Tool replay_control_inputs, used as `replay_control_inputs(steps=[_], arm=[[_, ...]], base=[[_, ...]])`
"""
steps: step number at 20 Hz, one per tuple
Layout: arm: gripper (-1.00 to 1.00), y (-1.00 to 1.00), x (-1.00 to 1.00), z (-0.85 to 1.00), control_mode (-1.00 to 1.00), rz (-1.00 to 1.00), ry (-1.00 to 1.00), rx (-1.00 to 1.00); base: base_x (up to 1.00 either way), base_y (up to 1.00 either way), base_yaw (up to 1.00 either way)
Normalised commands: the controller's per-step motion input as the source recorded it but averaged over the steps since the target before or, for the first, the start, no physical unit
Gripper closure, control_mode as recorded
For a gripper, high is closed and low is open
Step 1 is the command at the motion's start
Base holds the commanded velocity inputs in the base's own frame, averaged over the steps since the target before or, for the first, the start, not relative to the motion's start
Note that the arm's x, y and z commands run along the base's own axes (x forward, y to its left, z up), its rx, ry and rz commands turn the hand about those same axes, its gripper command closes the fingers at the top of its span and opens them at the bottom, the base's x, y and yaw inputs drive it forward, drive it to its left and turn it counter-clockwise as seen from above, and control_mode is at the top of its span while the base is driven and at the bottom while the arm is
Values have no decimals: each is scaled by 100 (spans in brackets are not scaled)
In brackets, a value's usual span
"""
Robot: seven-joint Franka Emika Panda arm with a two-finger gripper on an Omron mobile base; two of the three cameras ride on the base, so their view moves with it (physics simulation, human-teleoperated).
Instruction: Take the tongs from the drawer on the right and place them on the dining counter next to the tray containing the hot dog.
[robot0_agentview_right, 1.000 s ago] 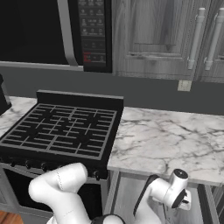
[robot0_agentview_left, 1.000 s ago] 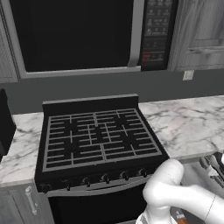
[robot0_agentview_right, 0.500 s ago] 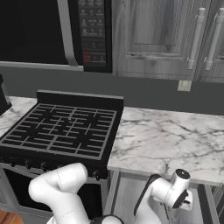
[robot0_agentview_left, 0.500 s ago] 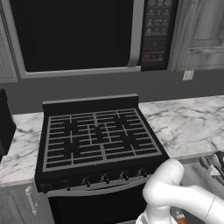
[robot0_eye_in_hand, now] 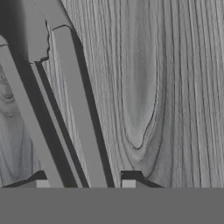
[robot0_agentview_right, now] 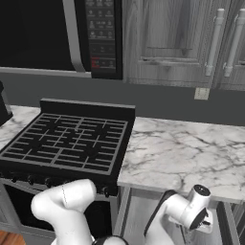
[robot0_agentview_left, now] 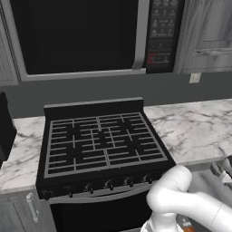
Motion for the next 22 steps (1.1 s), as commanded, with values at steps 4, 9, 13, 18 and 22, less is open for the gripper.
replay_control_inputs(steps=[4,9,13,18,22], arm=[[100,0,-28,56,-100,0,3,0],[100,0,-28,51,-100,0,5,0],[100,0,-24,54,-100,0,0,0],[100,0,-20,55,-100,0,0,0],[100,0,-12,56,-100,0,0,0]], base=[[0,0,0],[0,0,0],[0,0,0],[0,0,0],[0,0,0]])
